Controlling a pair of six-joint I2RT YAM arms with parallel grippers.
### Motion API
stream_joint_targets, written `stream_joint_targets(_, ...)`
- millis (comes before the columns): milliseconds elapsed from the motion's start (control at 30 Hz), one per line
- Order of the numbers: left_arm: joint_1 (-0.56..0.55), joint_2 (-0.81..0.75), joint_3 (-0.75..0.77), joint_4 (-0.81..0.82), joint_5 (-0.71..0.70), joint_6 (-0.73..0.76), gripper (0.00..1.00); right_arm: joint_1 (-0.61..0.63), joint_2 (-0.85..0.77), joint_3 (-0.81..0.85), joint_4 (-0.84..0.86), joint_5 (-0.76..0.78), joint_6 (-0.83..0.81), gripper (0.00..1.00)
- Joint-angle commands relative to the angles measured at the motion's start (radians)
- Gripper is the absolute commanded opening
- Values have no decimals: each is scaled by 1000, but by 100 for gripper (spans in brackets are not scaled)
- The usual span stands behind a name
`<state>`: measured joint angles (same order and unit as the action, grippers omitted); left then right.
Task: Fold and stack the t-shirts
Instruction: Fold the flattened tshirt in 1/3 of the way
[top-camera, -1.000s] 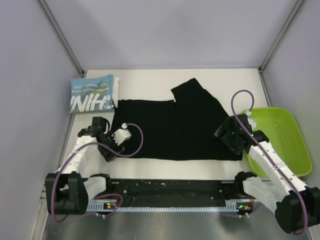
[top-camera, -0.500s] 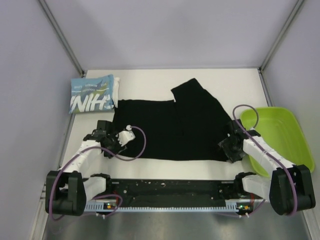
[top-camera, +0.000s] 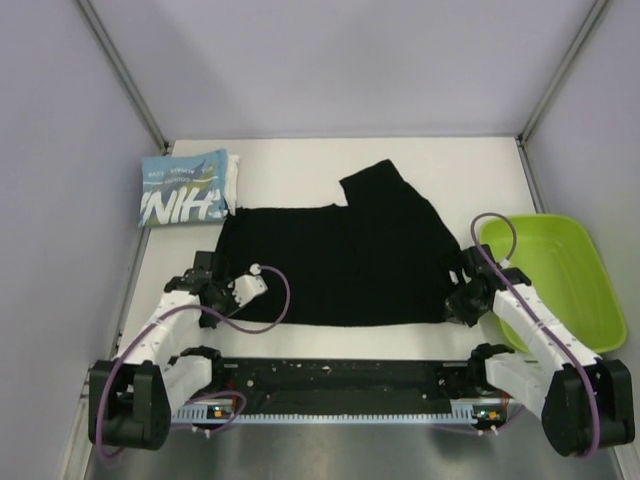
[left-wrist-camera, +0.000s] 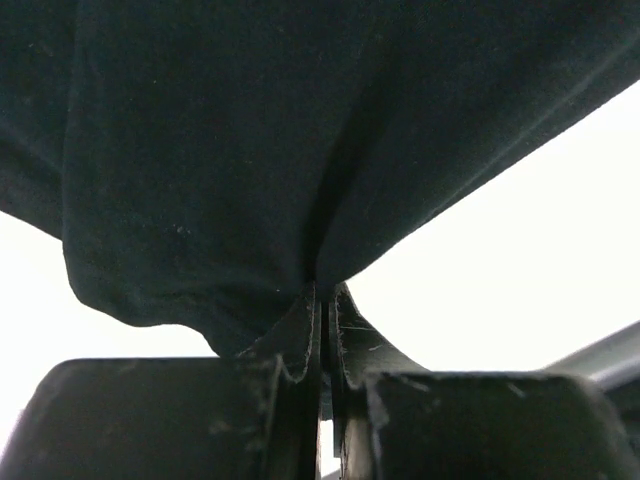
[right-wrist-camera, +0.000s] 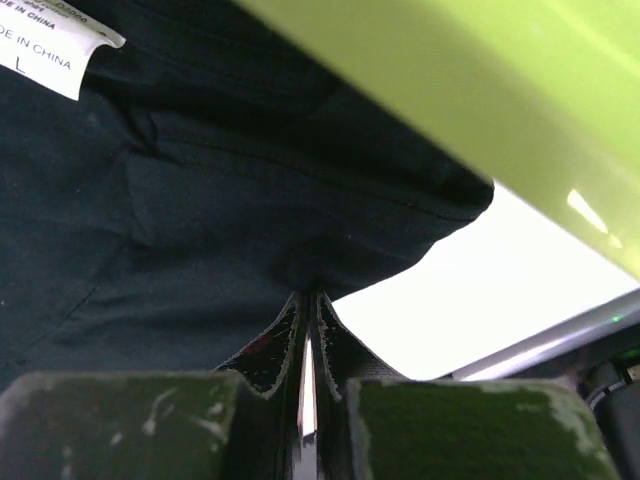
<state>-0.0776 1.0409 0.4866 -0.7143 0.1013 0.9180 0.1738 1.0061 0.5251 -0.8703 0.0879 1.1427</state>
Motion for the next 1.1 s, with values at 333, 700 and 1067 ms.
stream_joint_targets(333,2,-28,133,-542,-106,82,0,-2,-155,47,-308,-85,-69,0)
stream_joint_targets(700,16,-13,261,-587,-57,105,60,4,-110,211,-338,-185,-228,43)
stream_joint_targets(1067,260,359,745,-268,158,-328,60,56,292,870,-3,-246,-679,75)
